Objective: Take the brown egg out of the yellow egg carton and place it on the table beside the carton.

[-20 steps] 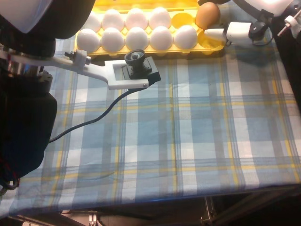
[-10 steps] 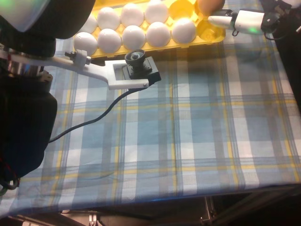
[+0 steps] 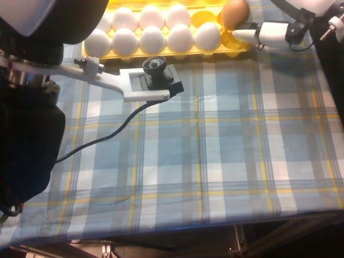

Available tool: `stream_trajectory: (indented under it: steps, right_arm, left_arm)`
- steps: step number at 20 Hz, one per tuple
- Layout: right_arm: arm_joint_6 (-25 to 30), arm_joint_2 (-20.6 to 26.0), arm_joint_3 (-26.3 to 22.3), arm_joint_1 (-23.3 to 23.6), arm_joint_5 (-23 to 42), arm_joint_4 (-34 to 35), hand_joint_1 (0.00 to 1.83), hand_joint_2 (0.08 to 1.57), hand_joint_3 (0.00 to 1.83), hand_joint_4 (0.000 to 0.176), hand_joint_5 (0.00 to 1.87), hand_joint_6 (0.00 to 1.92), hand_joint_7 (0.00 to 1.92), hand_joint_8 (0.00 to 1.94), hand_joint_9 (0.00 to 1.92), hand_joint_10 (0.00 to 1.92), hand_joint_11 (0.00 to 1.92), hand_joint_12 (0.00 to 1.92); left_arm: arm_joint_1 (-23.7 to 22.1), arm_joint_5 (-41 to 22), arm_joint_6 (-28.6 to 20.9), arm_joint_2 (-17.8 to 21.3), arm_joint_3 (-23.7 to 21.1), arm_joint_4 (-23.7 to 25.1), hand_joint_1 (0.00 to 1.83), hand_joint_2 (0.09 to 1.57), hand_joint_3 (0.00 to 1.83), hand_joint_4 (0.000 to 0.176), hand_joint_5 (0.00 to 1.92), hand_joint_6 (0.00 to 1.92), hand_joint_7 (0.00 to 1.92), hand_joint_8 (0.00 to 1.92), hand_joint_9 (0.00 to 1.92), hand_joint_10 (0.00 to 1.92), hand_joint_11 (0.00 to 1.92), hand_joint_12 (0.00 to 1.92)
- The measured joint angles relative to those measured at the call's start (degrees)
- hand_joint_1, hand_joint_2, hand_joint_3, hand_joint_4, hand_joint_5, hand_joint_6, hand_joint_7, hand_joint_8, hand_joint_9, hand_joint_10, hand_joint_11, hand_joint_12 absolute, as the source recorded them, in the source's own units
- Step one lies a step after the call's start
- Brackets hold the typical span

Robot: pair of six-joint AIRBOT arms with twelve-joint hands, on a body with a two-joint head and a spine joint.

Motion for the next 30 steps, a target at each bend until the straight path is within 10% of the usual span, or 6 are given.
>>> stream_trajectory:
  steps: [2, 3, 5, 21, 22, 30]
  right_arm:
    - [0.00, 0.81, -0.83, 0.00, 0.24, -0.02, 1.00, 1.18, 0.00, 0.076, 0.84, 1.19, 0.89, 0.00, 0.67, 0.00, 0.64, 0.05]
    - [0.00, 1.57, -1.84, 0.00, 0.46, -0.13, 0.91, 1.14, 0.00, 0.000, 0.79, 0.47, 0.85, 0.00, 0.63, 0.00, 0.61, 0.04]
    - [0.00, 2.58, -3.41, 0.00, 1.09, -0.79, 0.91, 1.12, 0.00, 0.000, 0.87, 0.05, 0.85, 0.00, 0.59, 0.00, 0.54, 0.01]
    - [-0.09, 8.55, -16.48, -11.04, 17.11, -5.31, 0.93, 1.12, 0.00, 0.000, 0.88, 0.00, 0.80, 0.02, 0.60, 0.00, 0.58, 0.06]
    - [-0.09, 7.89, -16.59, -11.37, 16.85, -5.25, 1.06, 1.15, 0.00, 0.000, 0.94, 0.81, 0.82, 0.01, 0.60, 0.00, 0.58, 0.06]
    - [-0.07, 5.95, -15.91, -13.79, 16.94, -3.30, 0.85, 1.08, 0.00, 0.000, 0.66, 0.00, 0.54, 0.00, 0.43, 0.00, 0.45, 0.01]
  left_arm:
    - [0.00, 0.00, 0.00, 0.00, 0.00, 0.15, 0.69, 1.38, 0.00, 0.000, 0.93, 1.40, 0.89, 1.47, 0.71, 1.36, 0.43, 1.31]
    - [0.00, 0.00, -0.02, 0.00, 0.00, 0.11, 0.68, 1.38, 0.00, 0.000, 0.96, 1.38, 0.91, 1.44, 0.74, 1.34, 0.47, 1.29]
    - [0.00, 0.00, 0.00, 0.00, 0.00, 0.04, 0.72, 1.37, 0.00, 0.000, 0.96, 1.42, 0.92, 1.46, 0.75, 1.35, 0.48, 1.29]
    - [0.00, 0.02, 0.00, 0.11, 0.00, 0.24, 0.81, 1.32, 0.00, 0.000, 0.94, 1.51, 0.94, 1.47, 0.79, 1.32, 0.52, 1.27]
    - [0.00, 0.00, -0.02, 0.13, 0.00, 0.26, 0.80, 1.32, 0.00, 0.000, 0.91, 1.51, 0.92, 1.51, 0.78, 1.35, 0.50, 1.27]
    - [0.00, 0.04, 0.00, 0.11, 0.00, 0.37, 0.76, 1.34, 0.00, 0.000, 0.91, 1.51, 0.91, 1.54, 0.77, 1.36, 0.47, 1.30]
